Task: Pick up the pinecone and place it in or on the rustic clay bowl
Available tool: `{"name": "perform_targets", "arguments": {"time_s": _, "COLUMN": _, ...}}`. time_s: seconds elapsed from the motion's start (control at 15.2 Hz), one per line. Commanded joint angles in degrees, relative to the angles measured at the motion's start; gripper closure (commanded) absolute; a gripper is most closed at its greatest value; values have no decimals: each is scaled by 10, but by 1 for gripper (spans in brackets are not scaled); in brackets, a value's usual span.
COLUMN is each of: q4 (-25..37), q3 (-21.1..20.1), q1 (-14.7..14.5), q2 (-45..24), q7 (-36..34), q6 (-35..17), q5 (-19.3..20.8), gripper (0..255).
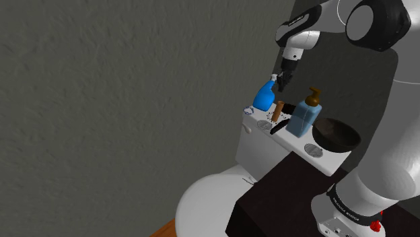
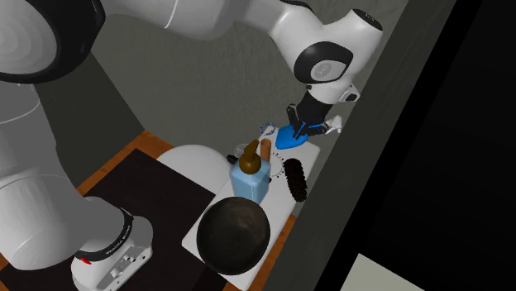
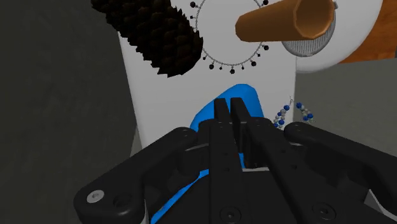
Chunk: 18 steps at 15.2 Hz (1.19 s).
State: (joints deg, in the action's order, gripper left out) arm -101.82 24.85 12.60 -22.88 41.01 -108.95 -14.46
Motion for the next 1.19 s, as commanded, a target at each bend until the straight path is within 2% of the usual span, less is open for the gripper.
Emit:
{"name": "perform_targets", "arguments": {"time_s": 0.0, "q4": -30, "q3": 13, "q1": 22, "q2": -22, "q7": 3, "q6": -40, "q5": 5, "gripper": 255}}
{"name": "perform_targets", "arguments": {"time_s": 0.2, "q4": 17, "q3": 7, "q1": 33, "q2": -61, "q7": 7, "q6": -29, "q5": -8, "gripper": 255}}
{"name": "perform_targets", "arguments": {"time_s": 0.26, "q4": 19, "q3": -4, "q1": 16, "q2": -20, "q7": 1, "q6": -6, "q5": -10, "gripper": 255}}
{"name": "perform_targets", "arguments": {"time_s": 0.33, "q4": 19, "q3": -4, "q1": 16, "q2": -20, "q7": 1, "q6": -6, "q5": -10, "gripper": 0}}
{"name": "perform_targets", "arguments": {"time_s": 0.53, "q4": -108, "q3": -5, "q1": 7, "q2": 38, "q7": 120, "q6": -130, "q5": 33, "gripper": 0}}
{"name": "perform_targets", "arguments": {"time_s": 0.79, "q4": -238, "q3": -11, "q1": 27, "q2": 78, "q7": 299, "q6": -295, "q5": 63, "gripper": 0}}
{"name": "perform_targets", "arguments": {"time_s": 0.86, "q4": -252, "q3": -14, "q1": 33, "q2": 79, "q7": 327, "q6": -318, "q5": 63, "gripper": 0}}
{"name": "perform_targets", "arguments": {"time_s": 1.12, "q4": -254, "q3": -22, "q1": 40, "q2": 54, "q7": 339, "q6": -344, "q5": 46, "gripper": 0}}
